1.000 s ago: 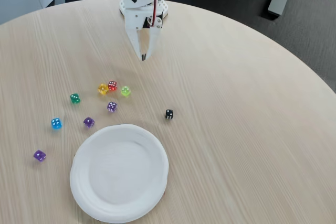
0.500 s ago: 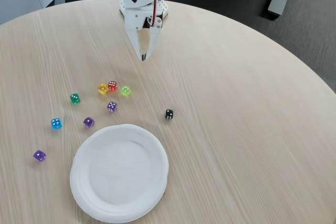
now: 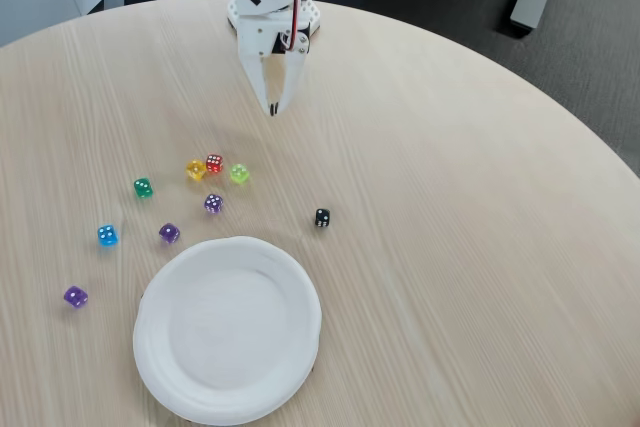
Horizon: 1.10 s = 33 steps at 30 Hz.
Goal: Pick a purple dice and put it in the plate.
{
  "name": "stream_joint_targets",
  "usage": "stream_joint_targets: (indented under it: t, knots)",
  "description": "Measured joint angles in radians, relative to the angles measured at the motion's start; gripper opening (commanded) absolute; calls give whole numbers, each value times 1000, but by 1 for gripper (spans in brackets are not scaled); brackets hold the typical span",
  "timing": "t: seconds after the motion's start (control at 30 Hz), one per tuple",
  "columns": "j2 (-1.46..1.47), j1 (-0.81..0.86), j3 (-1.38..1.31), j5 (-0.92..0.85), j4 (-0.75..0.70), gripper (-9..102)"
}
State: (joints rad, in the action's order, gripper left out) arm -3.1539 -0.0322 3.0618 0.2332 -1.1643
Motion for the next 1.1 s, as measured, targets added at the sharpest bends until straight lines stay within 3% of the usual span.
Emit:
stream_joint_targets:
  t: [0.37,0.53,0.8,1.1]
  knots:
    - [0,0,0,-15,0,0]
    - [0,2,0,146,0,0]
    - [14,0,-40,209,29,1]
    - [405,2,-357,344,166,0]
